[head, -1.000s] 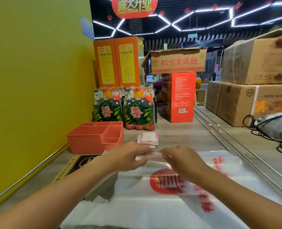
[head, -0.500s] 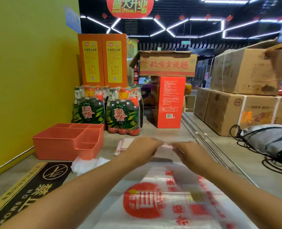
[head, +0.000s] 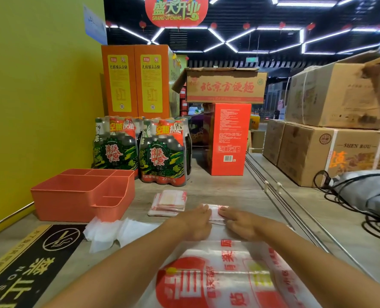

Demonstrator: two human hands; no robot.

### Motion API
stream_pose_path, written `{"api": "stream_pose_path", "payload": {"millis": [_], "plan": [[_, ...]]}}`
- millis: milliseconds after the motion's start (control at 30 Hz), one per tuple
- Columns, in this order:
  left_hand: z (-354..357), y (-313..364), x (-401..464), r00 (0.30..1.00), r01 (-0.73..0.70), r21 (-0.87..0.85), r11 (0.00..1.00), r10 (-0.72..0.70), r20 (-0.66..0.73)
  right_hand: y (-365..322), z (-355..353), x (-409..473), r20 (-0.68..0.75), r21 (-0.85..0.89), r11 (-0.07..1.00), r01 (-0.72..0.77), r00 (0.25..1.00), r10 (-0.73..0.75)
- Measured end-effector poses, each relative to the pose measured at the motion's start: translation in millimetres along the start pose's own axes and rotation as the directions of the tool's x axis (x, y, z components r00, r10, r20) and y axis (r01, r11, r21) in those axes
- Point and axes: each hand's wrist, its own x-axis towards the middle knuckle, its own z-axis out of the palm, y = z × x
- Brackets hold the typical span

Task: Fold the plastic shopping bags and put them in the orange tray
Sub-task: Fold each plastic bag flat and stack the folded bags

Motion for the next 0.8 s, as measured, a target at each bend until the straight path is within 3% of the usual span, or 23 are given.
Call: {"api": "stream_pose_path", "payload": {"millis": [167, 367, 633, 800], "plan": [[-3, 5, 2, 0.997, 0.021, 0.013, 1.0, -0.022, 0.071, -1, 2, 10, 0.034, -0.022, 0.999, -0.033, 0.999, 0.034], [-5, 9, 8, 0.998, 0.04, -0.001, 0.999, -0.04, 0.049, 1, 7, 21, 0.054, -0.121, 0.991, -0.051, 0.997, 0.058], [5, -1, 14, 0.996, 0.029, -0.046, 0.999, -0.025, 0.081, 11, 21, 23, 0.059, -0.066, 0.998, -0.018, 0.998, 0.022], [5, -1, 17, 0.997, 0.034, -0.04, 0.999, -0.031, 0.076, 1, 3, 27, 0.154, -0.068, 0.994, -0.085, 0.983, 0.095]]}}
